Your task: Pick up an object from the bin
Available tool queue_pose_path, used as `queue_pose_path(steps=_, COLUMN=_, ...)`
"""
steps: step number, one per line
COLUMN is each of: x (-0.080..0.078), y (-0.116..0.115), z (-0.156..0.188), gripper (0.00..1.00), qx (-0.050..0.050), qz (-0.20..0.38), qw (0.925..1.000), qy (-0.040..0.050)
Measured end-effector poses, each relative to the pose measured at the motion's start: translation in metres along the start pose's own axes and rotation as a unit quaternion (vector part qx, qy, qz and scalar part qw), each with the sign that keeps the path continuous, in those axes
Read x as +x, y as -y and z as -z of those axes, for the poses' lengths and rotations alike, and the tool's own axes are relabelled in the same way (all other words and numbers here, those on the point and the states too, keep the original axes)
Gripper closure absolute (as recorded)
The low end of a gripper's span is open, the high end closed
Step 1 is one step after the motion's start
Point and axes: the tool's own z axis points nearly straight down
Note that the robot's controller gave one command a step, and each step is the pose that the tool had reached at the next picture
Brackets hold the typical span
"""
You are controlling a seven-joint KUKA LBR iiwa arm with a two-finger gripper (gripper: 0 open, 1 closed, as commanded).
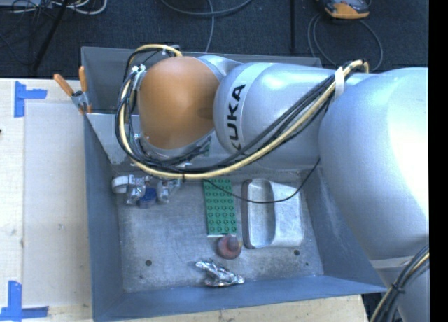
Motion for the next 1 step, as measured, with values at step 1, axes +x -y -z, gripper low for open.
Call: queue_pose_path(steps=1, x=-0.0020, y=0.0014, z=0.0706, gripper=1.00, qx=0.002, qz=-0.003, qw=1.0000, qy=0.0006)
